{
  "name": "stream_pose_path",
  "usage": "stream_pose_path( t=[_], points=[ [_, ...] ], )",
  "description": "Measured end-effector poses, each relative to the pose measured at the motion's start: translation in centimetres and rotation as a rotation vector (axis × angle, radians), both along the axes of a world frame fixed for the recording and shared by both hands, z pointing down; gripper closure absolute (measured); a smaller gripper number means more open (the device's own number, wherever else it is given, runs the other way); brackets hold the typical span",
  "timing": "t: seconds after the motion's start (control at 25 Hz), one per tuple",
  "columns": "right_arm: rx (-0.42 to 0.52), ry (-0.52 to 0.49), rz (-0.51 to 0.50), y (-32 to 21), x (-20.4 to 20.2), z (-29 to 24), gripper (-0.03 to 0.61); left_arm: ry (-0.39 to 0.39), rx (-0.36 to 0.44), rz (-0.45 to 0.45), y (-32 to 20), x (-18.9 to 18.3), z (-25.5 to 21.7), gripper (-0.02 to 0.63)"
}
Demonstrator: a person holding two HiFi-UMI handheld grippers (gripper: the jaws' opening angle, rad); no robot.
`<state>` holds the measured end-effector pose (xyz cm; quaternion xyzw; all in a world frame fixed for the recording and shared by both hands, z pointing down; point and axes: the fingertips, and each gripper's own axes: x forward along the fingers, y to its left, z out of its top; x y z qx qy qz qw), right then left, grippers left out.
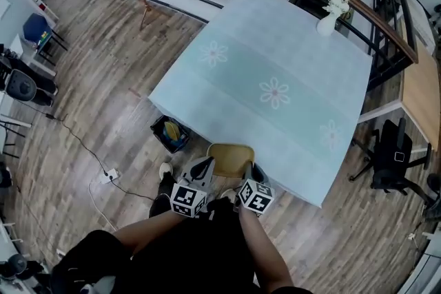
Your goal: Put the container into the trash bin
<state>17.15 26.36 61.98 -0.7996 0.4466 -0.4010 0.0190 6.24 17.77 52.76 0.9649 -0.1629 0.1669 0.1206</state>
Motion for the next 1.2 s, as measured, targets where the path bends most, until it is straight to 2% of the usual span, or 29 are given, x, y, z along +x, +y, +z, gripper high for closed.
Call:
stream_pose_path(
  t=[0.2, 0.36, 0.48, 0.6, 0.76, 0.92, 1.04, 1.2],
  points=[
    [-0.042, 0.000, -0.008, -4.1, -4.5, 1.3, 0.535, -0.003, -0.116, -0.011, -3.6, -4.6, 3.0, 0.600],
    [-0.079, -0.006, 0.020, -8.8, -9.8, 2.3, 0.535, -0.015, -0.175, 0.002, -8.9, -10.2, 4.4, 0.600],
    [-0.094, -0.018, 0.053, -12.8, -14.0, 3.0, 0.535, 0.007, -0.218, 0.010, -13.6, -14.5, 4.4, 0.600],
    [-0.110, -0.025, 0.096, -16.9, -17.6, 3.9, 0.535, 0.011, -0.196, 0.042, -18.3, -17.8, 4.4, 0.600],
    [-0.093, -0.088, 0.206, -21.0, -21.0, 4.9, 0.535, 0.011, -0.158, 0.077, -23.6, -21.2, 4.2, 0.600],
    [-0.127, -0.123, 0.253, -23.1, -24.4, 7.1, 0.535, -0.010, -0.150, 0.108, -26.5, -24.1, 5.4, 0.600],
    [-0.161, -0.163, 0.267, -24.5, -25.4, 11.2, 0.535, -0.026, -0.133, 0.118, -28.4, -24.7, 7.2, 0.600],
    [-0.198, -0.195, 0.294, -26.1, -26.0, 15.6, 0.535, -0.060, -0.154, 0.099, -30.7, -25.2, 10.0, 0.600]
  ],
)
